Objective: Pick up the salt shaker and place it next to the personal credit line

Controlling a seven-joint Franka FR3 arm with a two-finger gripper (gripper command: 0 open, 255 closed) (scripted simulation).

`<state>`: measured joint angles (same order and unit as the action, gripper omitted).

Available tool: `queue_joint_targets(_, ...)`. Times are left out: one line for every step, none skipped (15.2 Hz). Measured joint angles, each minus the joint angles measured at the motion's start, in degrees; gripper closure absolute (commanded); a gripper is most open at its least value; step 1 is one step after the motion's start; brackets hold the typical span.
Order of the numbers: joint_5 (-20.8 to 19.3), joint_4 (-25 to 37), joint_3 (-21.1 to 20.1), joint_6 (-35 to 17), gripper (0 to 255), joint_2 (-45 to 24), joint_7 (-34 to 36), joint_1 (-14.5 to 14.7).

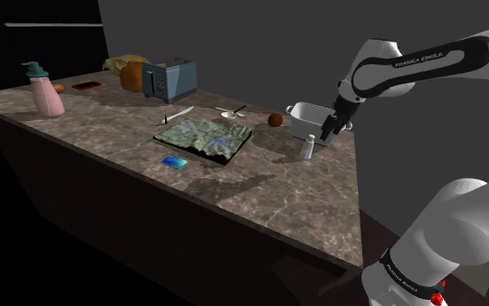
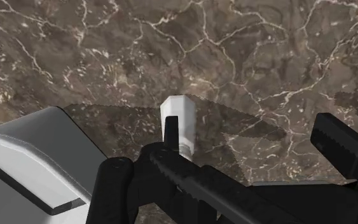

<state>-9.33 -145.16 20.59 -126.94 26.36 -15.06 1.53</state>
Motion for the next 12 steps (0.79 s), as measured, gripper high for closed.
queue_joint_targets(0.64, 0.77, 1.22, -2.39, 0, -2.44, -1.58, 0.51)
queue_joint_targets(1.26, 0.97, 2.17, -4.53, 0, -4.09, -2.99, 0.93)
queue_joint_targets(2.21, 1.42, 3.48, -7.09, 0, -6.47, -4.83, 1.49)
queue_joint_targets(3.43, 2.17, 4.57, -9.39, 0, -8.86, -6.63, 2.20)
queue_joint_targets(4.65, 2.39, 5.53, -11.53, 0, -10.64, -8.39, 2.77)
queue_joint_targets(6.56, 3.50, 6.72, -13.73, 0, -13.41, -10.63, 3.67)
queue_joint_targets(7.86, 3.84, 7.42, -15.25, 0, -14.95, -12.22, 4.13)
queue_joint_targets(8.89, 4.14, 7.87, -16.34, 0, -16.20, -13.30, 4.48)
queue_joint_targets(9.71, 4.43, 8.14, -17.08, 0, -17.20, -14.05, 4.75)
queue_joint_targets(10.39, 4.30, 8.24, -18.03, 0, -18.05, -14.47, 5.02)
queue_joint_targets(11.09, 4.34, 8.39, -18.78, 0, -18.90, -14.99, 5.24)
queue_joint_targets(11.79, 4.09, 8.62, -19.69, 0, -19.65, -15.67, 5.37)
